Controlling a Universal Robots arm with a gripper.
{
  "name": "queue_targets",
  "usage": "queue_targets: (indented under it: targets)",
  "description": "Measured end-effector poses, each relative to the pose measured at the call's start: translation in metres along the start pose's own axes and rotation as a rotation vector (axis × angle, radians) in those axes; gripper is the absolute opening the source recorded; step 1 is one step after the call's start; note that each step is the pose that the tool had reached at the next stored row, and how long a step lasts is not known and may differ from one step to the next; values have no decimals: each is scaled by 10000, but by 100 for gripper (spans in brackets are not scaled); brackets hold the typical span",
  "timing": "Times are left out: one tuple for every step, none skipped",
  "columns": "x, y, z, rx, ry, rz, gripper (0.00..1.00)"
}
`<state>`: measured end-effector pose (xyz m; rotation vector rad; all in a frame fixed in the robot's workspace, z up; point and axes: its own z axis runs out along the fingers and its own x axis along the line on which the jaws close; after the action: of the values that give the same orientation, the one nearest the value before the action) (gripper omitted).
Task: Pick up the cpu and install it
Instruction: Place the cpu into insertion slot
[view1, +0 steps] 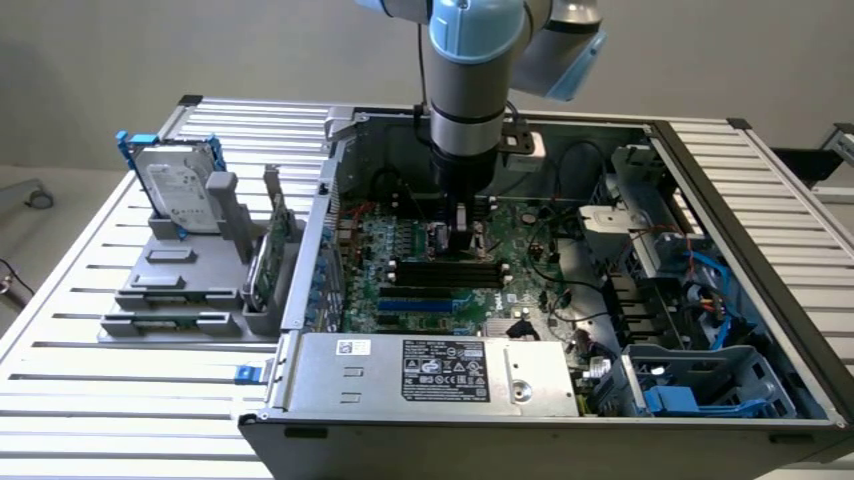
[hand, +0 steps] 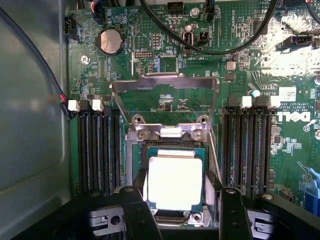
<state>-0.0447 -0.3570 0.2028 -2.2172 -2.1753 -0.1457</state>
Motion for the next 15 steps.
queue_targets:
  targets:
    - [1, 0, -4, -1, -2, 0, 54]
    - [1, 1, -9, -1, -7, -1, 54]
    - [1, 1, -12, -1, -12, -1, 54]
    - [2, 1, -15, -1, -18, -1, 54]
    - [2, 1, -18, -1, -25, -2, 54]
    - [2, 1, -19, -1, -32, -2, 54]
    - [2, 0, -20, -2, -41, -3, 54]
    - [4, 0, -20, -1, -57, -3, 54]
    - [7, 0, -20, -1, -78, -4, 54]
    - [11, 1, -20, -2, -103, -8, 54]
    - [17, 1, -19, -2, -129, -10, 54]
    - [22, 1, -19, -2, -154, -12, 54]
    - [27, 0, -18, -3, -173, -13, 54]
    - [32, 1, -18, -3, -192, -16, 54]
    - [37, 1, -17, -3, -206, -18, 54]
